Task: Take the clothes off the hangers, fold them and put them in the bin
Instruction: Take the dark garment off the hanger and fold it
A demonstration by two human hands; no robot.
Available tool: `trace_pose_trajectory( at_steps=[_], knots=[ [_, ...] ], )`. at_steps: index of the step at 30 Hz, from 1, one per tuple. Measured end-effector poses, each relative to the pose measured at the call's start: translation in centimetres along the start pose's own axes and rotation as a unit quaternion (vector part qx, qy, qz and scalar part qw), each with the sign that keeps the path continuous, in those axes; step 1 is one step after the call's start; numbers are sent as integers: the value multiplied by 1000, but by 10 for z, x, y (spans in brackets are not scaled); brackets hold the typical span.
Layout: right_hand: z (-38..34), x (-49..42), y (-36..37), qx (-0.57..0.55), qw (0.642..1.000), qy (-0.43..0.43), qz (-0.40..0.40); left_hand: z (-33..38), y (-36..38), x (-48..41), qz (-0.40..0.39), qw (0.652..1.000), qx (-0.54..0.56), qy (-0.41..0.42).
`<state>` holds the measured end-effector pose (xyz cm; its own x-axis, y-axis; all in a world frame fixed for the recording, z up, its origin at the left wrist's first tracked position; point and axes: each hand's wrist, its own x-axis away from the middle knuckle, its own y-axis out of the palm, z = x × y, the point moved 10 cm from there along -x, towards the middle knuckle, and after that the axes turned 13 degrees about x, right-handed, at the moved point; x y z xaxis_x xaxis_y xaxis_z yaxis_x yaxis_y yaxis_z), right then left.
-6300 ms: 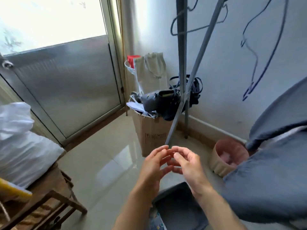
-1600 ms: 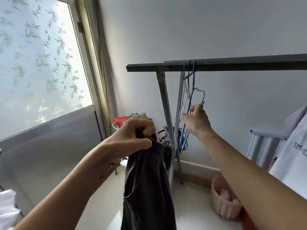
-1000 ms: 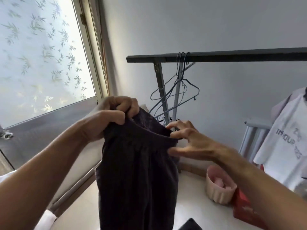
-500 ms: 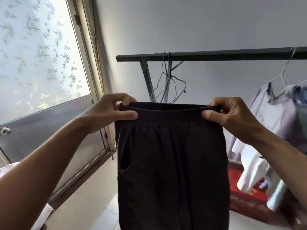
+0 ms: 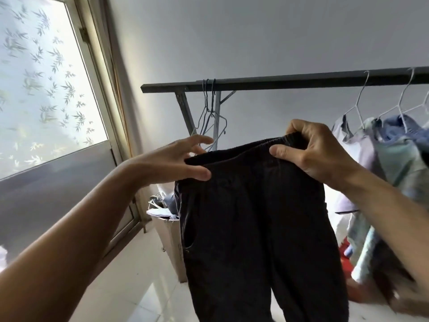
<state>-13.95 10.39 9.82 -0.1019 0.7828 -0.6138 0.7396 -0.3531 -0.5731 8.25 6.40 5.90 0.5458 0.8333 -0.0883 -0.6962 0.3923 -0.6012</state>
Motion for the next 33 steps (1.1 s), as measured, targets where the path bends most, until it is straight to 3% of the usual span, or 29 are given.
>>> trace_pose_trajectory(
  at_steps=[2,6,8,12,15,19,22,26,29,33],
  knots=[
    [-8,-5,2,18,1000,-13,0,9,14,-9,25,997,-66,-15],
    [-10,-9,4,29,999,-22,2,31,25,-31,136,974,-175,52],
    [-5,-7,2,40,999,-22,10,29,23,-39,138,973,-179,46],
    [17,-1,9,28,999,25,12,21,20,-51,124,986,-109,18],
    [28,6,19,35,996,72,38,5,19,-60,131,990,21,-40],
    [21,19,40,20,994,90,62,-14,23,-60,155,964,184,-117],
    [16,28,60,-30,993,101,59,-18,27,-58,171,937,278,-125],
    [7,37,84,-138,981,127,41,-22,18,-53,217,916,318,-115],
    [4,36,97,-74,986,144,27,-26,12,-47,238,901,338,-128],
    [6,24,88,-47,979,159,114,-26,8,-37,240,884,383,-119]
  ],
)
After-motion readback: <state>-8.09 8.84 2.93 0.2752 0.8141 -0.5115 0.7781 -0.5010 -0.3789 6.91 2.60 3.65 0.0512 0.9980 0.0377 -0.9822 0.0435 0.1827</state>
